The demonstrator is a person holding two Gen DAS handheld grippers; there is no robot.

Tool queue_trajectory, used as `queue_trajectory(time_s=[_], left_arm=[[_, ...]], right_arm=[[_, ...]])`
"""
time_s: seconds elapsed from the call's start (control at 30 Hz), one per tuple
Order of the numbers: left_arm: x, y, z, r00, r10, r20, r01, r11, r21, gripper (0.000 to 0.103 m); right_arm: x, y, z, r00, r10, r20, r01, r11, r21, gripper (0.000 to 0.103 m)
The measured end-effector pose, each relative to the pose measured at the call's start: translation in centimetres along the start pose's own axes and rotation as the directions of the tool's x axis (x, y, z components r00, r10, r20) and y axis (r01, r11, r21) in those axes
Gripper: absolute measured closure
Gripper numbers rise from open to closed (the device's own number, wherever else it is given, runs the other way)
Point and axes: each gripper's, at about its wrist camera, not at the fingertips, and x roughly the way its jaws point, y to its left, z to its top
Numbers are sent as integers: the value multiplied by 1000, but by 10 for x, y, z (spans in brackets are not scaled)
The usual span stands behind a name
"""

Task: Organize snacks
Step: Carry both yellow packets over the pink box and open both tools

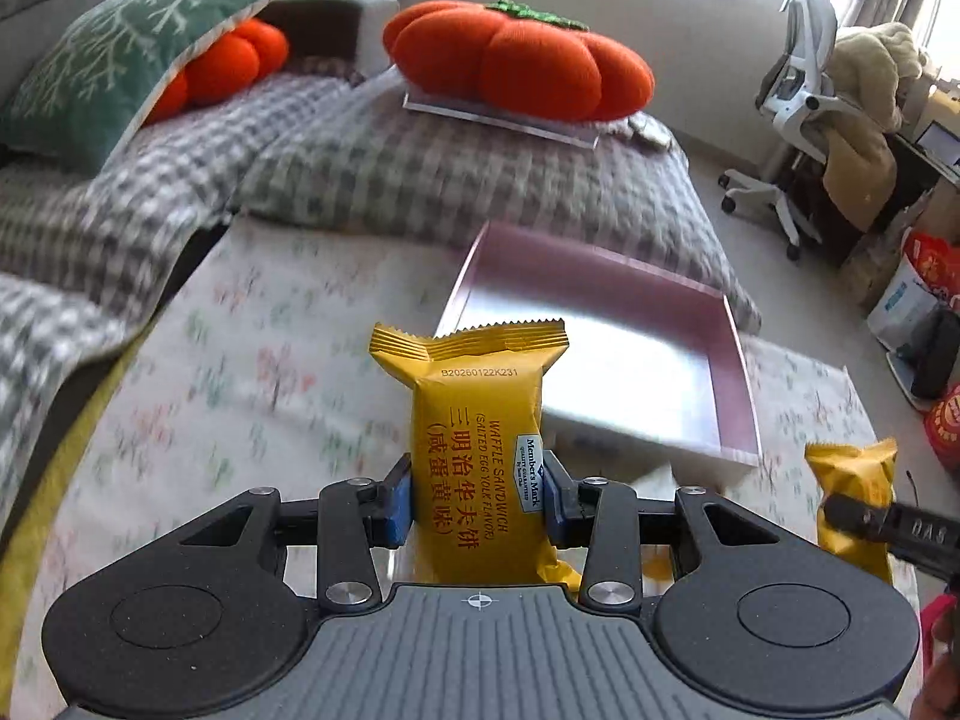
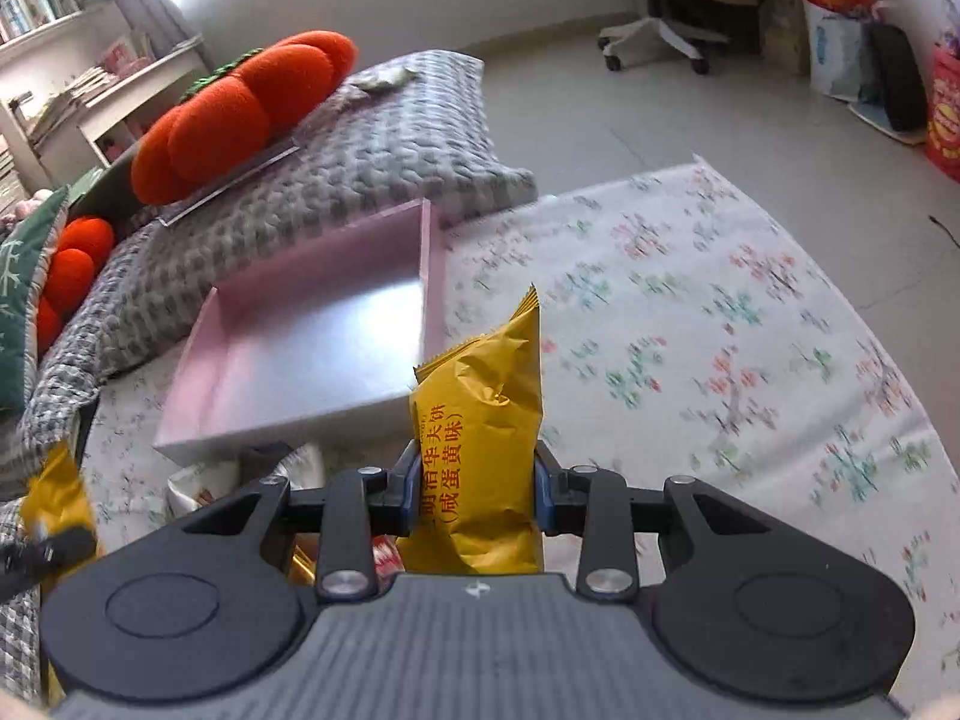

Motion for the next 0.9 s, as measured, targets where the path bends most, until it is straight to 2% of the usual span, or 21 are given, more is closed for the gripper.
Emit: queue_trajectory(time_s=[0.13, 0.23, 0.33, 0.43, 0.63, 0.8, 0.9], left_arm=[[24, -8, 25, 999, -30, 10, 30, 999, 41, 65], [47, -12, 42, 998, -61, -4, 62, 997, 56, 65], [71, -16, 55, 994, -107, -32, 109, 992, 63, 65], [93, -19, 64, 991, -123, -45, 126, 989, 76, 65], [123, -22, 70, 993, -109, -42, 114, 985, 127, 65], [136, -22, 72, 996, -88, -33, 92, 981, 171, 65], [141, -17, 73, 996, -81, -36, 86, 983, 163, 64]], right_arm=[[17, 11, 15, 1000, -7, -7, 7, 1000, -21, 72], [28, 14, 29, 1000, 11, -15, -11, 1000, 6, 72], [36, 26, 41, 999, 30, -13, -30, 999, -20, 72], [48, 37, 51, 997, 70, -25, -70, 997, -20, 72], [81, 46, 64, 993, 109, -40, -107, 994, 37, 71], [96, 55, 62, 996, 90, -29, -89, 996, 29, 71], [102, 59, 62, 997, 78, -22, -78, 997, 24, 71]])
